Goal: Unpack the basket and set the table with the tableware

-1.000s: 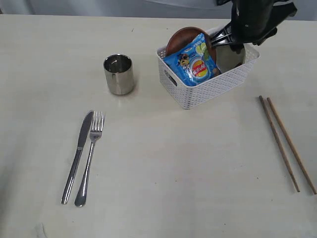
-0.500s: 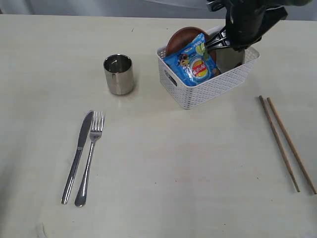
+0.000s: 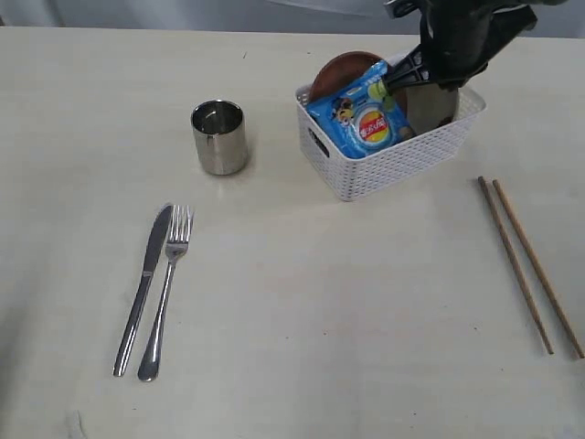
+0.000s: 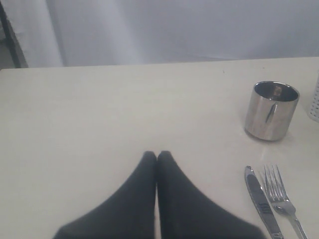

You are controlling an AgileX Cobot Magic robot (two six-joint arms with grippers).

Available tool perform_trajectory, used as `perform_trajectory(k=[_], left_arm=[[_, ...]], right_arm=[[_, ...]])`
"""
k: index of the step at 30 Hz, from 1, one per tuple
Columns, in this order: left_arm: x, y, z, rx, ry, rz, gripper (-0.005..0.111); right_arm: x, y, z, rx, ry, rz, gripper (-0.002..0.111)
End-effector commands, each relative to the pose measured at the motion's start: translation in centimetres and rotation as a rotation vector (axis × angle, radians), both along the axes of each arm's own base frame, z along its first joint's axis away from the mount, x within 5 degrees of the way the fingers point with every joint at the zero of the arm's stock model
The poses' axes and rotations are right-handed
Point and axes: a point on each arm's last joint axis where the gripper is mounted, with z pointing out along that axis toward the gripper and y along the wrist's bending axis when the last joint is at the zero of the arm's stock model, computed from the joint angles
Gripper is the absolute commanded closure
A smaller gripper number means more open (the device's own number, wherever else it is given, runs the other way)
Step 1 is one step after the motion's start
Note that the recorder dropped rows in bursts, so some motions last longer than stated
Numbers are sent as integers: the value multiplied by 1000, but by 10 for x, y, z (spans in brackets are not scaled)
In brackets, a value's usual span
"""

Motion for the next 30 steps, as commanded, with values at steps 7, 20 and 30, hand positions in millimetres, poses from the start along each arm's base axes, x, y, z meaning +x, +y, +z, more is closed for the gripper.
perform_trajectory(k=[7, 20, 30], left_arm=[[0, 0, 0, -4, -7, -7, 107], [0, 0, 0, -4, -7, -7, 107], [0, 0, 0, -4, -7, -7, 107]], right_arm=[[6, -4, 21, -54, -35, -17, 102], [1, -8, 44, -71, -75, -10, 102], [-3, -4, 36, -38, -2, 12, 102]])
